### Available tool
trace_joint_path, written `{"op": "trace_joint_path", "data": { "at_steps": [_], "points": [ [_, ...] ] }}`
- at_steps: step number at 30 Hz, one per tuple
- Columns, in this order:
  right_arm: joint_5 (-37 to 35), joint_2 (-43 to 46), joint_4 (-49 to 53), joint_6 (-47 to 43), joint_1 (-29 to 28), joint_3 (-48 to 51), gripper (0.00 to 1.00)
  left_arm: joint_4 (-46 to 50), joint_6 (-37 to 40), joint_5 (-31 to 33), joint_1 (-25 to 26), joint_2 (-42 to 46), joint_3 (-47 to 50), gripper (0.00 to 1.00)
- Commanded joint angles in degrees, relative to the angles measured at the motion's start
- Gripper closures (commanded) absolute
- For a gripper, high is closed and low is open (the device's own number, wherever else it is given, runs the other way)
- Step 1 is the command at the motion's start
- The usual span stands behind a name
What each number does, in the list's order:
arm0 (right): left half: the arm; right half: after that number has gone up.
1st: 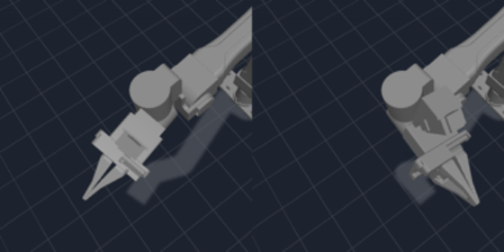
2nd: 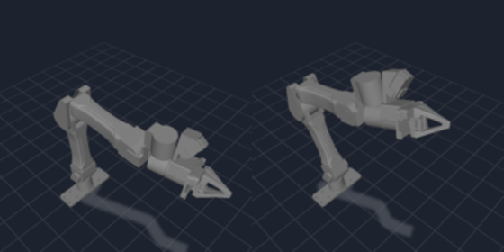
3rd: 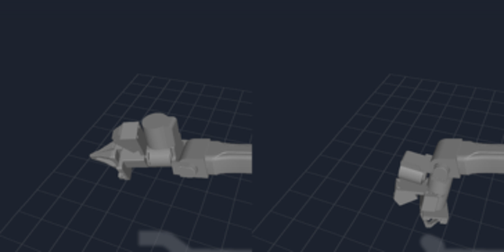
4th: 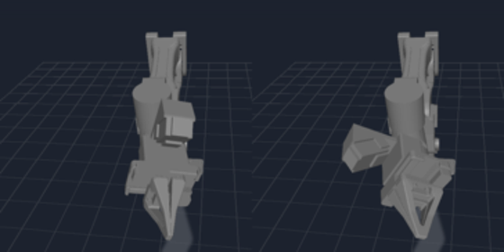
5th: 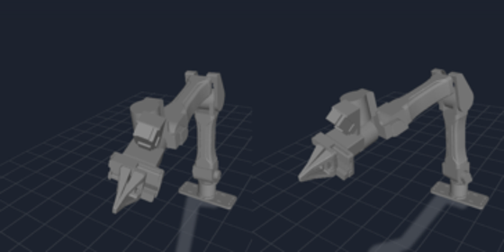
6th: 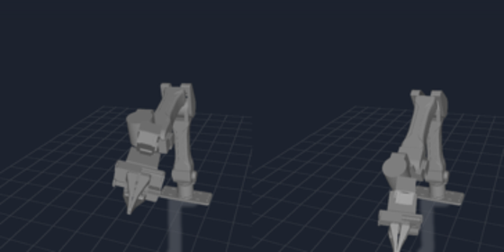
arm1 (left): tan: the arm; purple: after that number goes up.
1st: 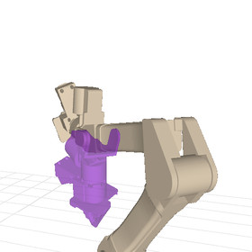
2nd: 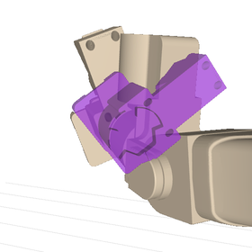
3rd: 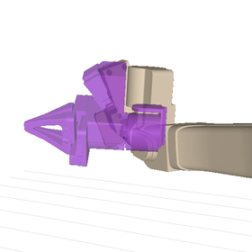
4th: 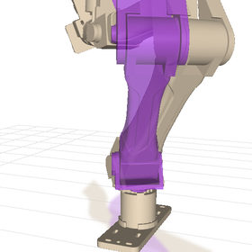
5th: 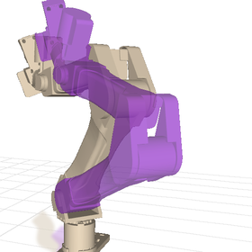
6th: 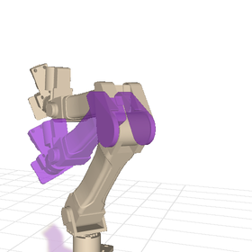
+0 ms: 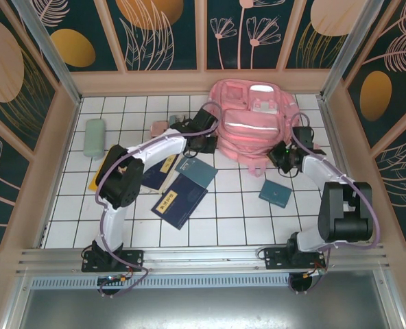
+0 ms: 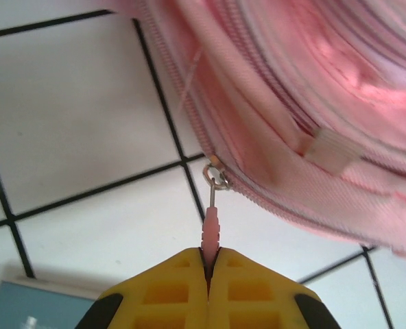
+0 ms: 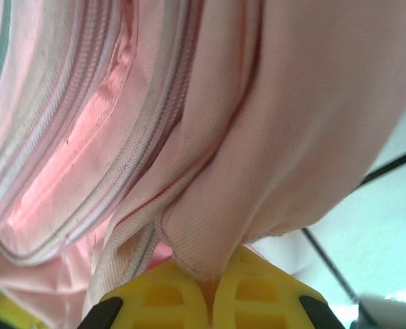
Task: Pack the student bag
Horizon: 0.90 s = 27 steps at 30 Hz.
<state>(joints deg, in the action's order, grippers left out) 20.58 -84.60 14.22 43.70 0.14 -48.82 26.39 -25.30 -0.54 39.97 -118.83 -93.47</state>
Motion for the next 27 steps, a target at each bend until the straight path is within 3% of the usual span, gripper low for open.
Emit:
{"op": "trace_joint_path", "data": {
  "at_steps": [1, 2, 5, 9, 14, 20, 27],
  "points": [
    [-6.1, 0.1, 1.7, -5.1, 3.3, -4.7, 0.87, 0.1, -2.3, 1.6, 3.7, 2.5, 2.0, 1.00],
    [-6.2, 0.6, 2.4, -5.0, 3.6, -4.8, 0.72, -0.6, -3.2, 1.0, 4.4, 2.5, 2.4, 1.00],
    [-4.4, 3.7, 2.9, -3.5, 3.4, -3.2, 0.52, -3.4, -5.5, -1.3, 5.5, 2.5, 3.9, 1.00],
    [-0.5, 9.3, 1.2, 2.4, 2.4, 2.1, 0.42, -4.0, -6.3, -2.4, 5.7, 1.6, 4.2, 1.00],
    [1.1, 13.0, -3.8, 11.8, -4.8, 6.9, 0.38, -3.0, -5.8, -2.6, 5.7, 0.5, 3.0, 1.00],
    [1.3, 10.5, -13.5, 21.7, -14.2, 10.3, 0.37, -1.3, -4.9, -2.7, 5.7, -0.7, 1.7, 1.00],
    [0.0, 3.2, -16.8, 24.7, -15.6, 8.6, 0.37, -0.5, -4.0, -2.1, 5.7, -0.8, 2.2, 1.00]
  ]
}}
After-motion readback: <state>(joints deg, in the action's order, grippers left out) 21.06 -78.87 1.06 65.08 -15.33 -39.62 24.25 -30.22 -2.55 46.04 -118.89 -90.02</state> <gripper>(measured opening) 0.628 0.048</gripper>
